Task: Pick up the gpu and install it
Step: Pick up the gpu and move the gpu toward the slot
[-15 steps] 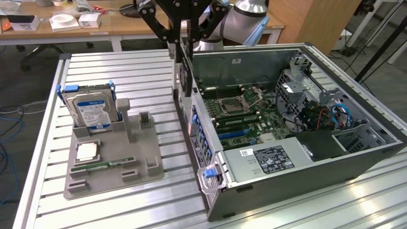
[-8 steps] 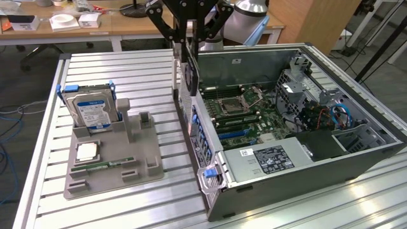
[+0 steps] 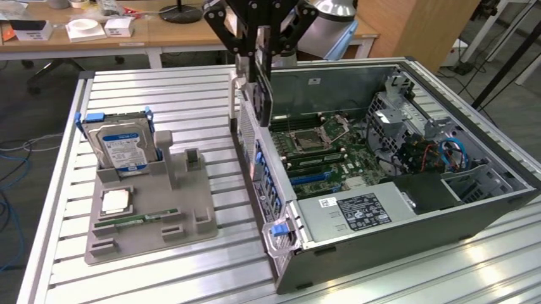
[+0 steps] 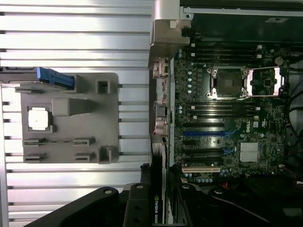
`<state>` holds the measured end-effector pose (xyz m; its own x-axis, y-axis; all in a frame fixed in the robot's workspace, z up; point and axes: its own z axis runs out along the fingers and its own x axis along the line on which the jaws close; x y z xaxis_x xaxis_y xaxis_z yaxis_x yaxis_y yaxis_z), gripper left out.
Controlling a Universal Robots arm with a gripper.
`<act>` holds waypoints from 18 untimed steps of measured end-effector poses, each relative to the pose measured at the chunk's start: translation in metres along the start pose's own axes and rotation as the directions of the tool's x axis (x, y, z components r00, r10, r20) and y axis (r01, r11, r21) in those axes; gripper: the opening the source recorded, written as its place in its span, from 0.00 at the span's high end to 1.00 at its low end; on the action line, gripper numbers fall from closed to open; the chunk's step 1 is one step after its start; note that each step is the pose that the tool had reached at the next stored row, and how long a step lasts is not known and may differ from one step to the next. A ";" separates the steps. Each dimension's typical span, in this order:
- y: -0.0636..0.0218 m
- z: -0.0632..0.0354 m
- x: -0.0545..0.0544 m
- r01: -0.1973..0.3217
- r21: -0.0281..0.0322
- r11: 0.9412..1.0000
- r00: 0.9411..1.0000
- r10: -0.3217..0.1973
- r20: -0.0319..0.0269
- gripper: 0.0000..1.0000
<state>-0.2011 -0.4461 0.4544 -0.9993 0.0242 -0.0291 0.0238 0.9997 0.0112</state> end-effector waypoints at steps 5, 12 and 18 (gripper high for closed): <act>0.0001 0.0002 -0.006 0.000 0.000 1.000 1.000 0.000 0.000 0.75; 0.0003 0.0004 -0.015 0.000 0.000 1.000 1.000 0.000 0.000 0.75; 0.0006 0.0007 -0.023 0.000 0.000 1.000 1.000 0.000 0.000 0.75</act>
<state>-0.1785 -0.4461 0.4544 -0.9993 0.0242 -0.0292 0.0239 0.9997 0.0112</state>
